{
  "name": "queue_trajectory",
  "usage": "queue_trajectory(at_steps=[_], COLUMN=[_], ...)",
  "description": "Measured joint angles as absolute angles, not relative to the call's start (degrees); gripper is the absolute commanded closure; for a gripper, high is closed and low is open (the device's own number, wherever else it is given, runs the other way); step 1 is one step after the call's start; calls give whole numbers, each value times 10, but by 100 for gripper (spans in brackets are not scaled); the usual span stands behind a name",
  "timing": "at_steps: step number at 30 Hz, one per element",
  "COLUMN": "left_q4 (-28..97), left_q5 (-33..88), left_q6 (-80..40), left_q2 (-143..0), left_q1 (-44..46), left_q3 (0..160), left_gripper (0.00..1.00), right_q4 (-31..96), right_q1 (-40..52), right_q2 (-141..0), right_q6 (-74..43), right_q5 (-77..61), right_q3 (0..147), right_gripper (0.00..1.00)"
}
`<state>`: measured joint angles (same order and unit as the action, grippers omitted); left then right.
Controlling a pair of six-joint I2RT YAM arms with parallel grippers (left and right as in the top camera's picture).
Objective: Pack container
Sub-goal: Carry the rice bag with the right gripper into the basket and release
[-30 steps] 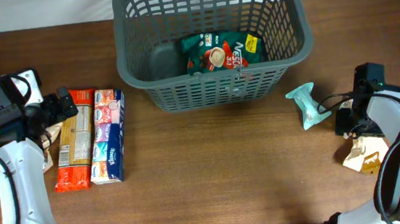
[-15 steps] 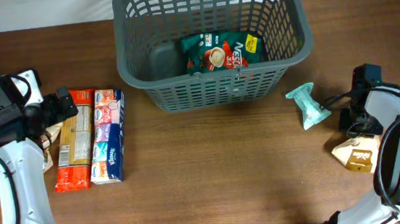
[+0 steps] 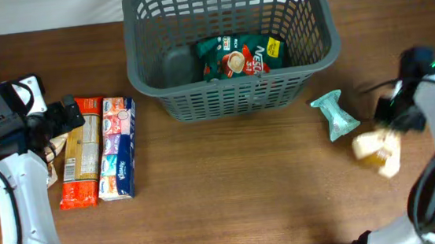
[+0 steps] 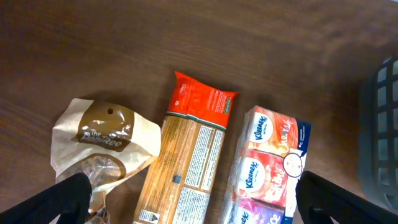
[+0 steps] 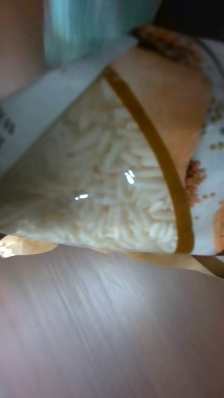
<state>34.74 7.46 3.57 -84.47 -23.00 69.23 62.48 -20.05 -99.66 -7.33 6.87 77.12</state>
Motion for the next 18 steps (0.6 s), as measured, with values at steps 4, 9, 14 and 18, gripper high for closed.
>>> queue_trajectory(at_steps=[4,9,14,18], left_q4=[347,348,347,347], left_q5=[75,74,75,75], left_q6=[36,36,36,36], left_q2=[-845,-845,-845,-845], left_q1=[-230,-230,-230,-230], left_q3=[692,692,692,692], left_gripper=[1,1,1,1], right_q4=[676,722,712,695], right_q1=[-197,-161,-48,49], right_q2=[-937,-858,-821,-819], right_q6=[-75,-50,44,139], right_q5=[57,34,-27,-62], right_q3=[925,1117,1232,1250], right_gripper=[96,96,96,96])
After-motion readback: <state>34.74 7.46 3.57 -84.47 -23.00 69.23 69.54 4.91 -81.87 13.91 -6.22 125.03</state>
